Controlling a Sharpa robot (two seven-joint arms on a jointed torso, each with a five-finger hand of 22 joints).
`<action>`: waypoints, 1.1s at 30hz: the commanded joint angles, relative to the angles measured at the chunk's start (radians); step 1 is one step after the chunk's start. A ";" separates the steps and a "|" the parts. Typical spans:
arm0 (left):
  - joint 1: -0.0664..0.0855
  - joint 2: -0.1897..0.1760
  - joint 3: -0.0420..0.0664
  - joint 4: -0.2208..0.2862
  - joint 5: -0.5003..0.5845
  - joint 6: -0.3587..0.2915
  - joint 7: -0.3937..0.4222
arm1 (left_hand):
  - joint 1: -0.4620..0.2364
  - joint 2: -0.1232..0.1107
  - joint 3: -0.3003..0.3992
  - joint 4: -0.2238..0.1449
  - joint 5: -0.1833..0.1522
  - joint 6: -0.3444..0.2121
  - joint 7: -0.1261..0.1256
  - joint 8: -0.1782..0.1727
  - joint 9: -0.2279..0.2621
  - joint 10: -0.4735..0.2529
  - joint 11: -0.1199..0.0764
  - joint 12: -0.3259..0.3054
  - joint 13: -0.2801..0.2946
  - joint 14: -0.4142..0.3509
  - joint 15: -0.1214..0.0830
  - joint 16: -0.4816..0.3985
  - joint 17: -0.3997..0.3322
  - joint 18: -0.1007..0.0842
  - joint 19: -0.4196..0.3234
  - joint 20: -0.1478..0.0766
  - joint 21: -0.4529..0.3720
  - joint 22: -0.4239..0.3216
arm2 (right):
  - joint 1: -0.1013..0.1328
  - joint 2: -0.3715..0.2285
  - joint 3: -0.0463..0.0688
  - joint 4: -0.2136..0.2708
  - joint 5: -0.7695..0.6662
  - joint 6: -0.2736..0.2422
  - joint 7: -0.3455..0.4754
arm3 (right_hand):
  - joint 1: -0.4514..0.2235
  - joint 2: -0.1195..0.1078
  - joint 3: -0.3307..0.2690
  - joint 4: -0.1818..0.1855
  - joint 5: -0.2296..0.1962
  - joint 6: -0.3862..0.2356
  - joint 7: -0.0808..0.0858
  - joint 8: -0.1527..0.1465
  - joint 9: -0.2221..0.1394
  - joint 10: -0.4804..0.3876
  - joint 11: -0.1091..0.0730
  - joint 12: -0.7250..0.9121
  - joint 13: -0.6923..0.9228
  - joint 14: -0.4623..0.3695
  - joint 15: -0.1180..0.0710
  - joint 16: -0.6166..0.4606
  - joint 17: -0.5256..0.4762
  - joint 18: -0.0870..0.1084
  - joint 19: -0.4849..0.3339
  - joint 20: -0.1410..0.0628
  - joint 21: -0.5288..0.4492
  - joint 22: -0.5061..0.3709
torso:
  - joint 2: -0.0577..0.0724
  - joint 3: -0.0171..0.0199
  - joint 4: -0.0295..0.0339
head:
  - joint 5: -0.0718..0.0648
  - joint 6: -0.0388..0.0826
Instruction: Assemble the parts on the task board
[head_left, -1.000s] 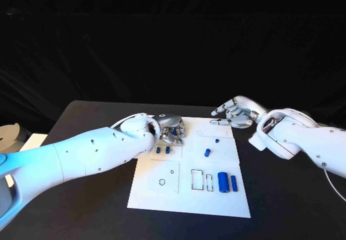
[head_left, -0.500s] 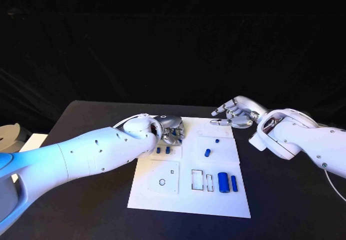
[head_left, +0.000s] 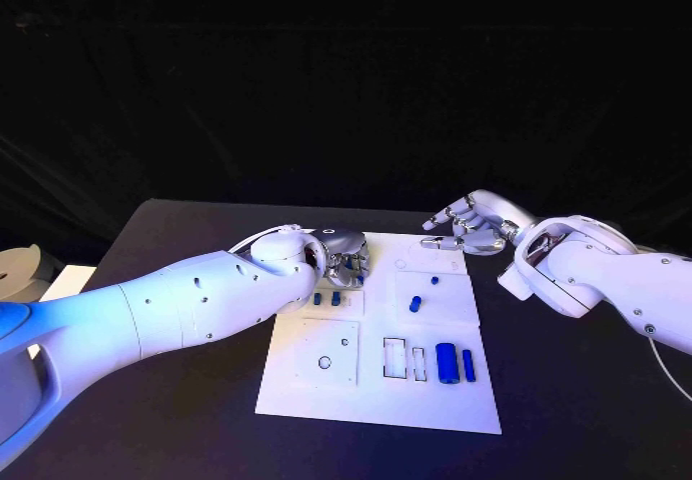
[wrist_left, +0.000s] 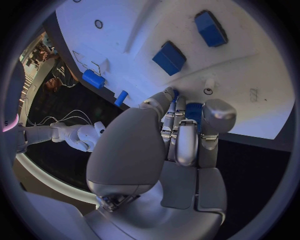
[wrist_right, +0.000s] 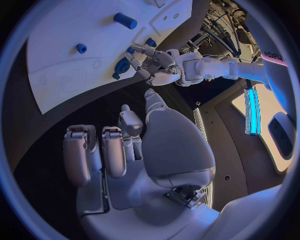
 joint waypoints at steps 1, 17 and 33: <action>-0.004 0.003 -0.003 -0.001 -0.010 0.042 -0.016 | 0.001 0.001 0.018 -0.007 0.004 0.018 0.000 -0.002 0.001 0.023 -0.004 0.005 0.006 0.047 -0.008 0.007 -0.001 -0.012 0.038 -0.005 0.021 0.018 | -0.001 0.001 0.000 0.002 -0.003 0.011 0.008 | 0.000 0.006 -0.004 0.000 0.003 0.006 0.001 0.003 0.002 -0.009 0.000 -0.006 -0.001 0.081 0.000 -0.004 0.156 -0.003 0.023 0.001 -0.007 0.117 | -0.001 -0.0002 0.0006 | 0.000 0.000; -0.005 -0.007 0.004 0.013 -0.012 -0.035 -0.010 | -0.017 0.000 0.183 -0.108 0.003 0.077 0.005 -0.020 0.000 0.100 -0.009 -0.024 0.021 0.046 -0.012 0.024 0.001 -0.015 0.029 -0.009 0.055 0.058 | -0.001 0.002 0.000 0.001 -0.003 0.011 0.009 | 0.001 0.008 -0.006 0.000 0.005 0.006 0.001 0.003 0.002 -0.008 0.000 -0.004 0.000 0.081 0.000 -0.004 0.157 -0.004 0.024 0.000 -0.006 0.119 | -0.001 0.0003 -0.0005 | 0.000 0.002; -0.004 -0.105 0.046 0.121 0.078 -0.100 0.003 | -0.062 -0.014 0.195 -0.122 0.016 0.080 0.010 -0.035 -0.002 0.103 -0.005 -0.047 0.023 0.045 -0.009 0.028 -0.003 -0.016 0.027 -0.006 0.066 0.071 | -0.001 0.000 0.000 0.000 -0.003 0.010 0.009 | 0.001 0.008 -0.006 0.000 0.005 0.006 0.001 0.003 0.002 -0.008 0.000 -0.004 0.000 0.081 0.000 -0.004 0.157 -0.004 0.024 0.000 -0.006 0.119 | -0.003 0.0004 0.0031 | -0.001 0.008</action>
